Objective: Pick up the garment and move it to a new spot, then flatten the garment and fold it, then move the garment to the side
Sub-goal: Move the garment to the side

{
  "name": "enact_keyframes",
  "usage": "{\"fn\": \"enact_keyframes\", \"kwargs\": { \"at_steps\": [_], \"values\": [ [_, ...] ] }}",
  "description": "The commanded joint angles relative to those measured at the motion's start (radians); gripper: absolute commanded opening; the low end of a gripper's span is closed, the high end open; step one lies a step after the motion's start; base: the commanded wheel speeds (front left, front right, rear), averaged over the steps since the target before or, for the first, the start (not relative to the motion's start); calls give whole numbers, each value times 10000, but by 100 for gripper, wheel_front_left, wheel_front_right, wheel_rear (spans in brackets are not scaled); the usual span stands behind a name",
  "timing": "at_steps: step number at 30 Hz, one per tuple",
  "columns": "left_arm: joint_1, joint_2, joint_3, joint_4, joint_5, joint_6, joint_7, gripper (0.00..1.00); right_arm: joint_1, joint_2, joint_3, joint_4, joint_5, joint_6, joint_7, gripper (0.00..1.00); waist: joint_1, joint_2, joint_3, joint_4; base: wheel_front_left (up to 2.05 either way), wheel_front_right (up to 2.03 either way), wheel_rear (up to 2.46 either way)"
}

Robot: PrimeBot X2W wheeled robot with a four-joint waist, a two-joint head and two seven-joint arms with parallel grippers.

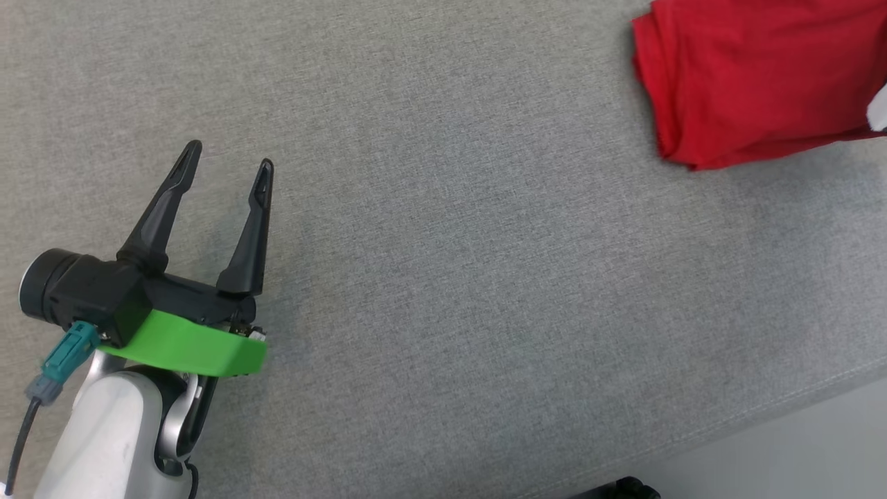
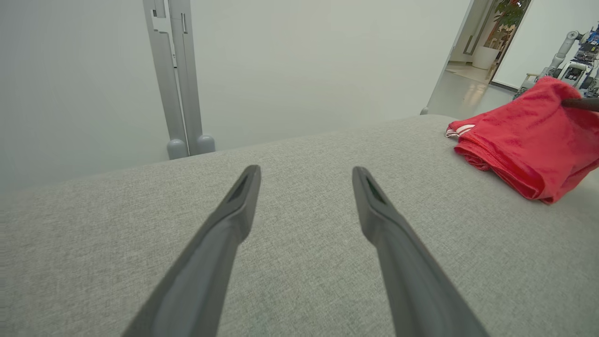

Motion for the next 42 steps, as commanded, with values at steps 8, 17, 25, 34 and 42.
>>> {"fn": "enact_keyframes", "kwargs": {
  "at_steps": [8, 17, 25, 34, 42],
  "values": [
    [43, -119, 48, 215, -157, 134, -340, 100, -397, 284, 112, 788, -926, 2, -1632, 100, 0, 0, -502, 232, 0, 0, 0],
    [636, -335, 494, 755, -526, 477, -956, 100, 828, 562, 290, -932, -776, 2, -2317, 100, 0, 0, -1689, 722, 0, 0, 0],
    [1454, -429, 1146, 1081, -771, 792, -1282, 100, 3236, 781, -123, -3529, -791, 2, -2385, 100, 0, 0, -2972, 1546, 0, 0, 0],
    [2524, -708, 1342, 1270, -796, 1071, -1380, 100, 6353, 1824, -1172, -6197, -1555, 2, -2077, 100, 0, 0, -4172, 2219, 0, 0, 0],
    [3377, -735, 1608, 1459, -690, 1115, -1439, 100, 8617, 2929, -1446, -8058, -2303, 2, -1784, 100, 0, 0, -4821, 2426, 0, 0, 0]
  ]
}}
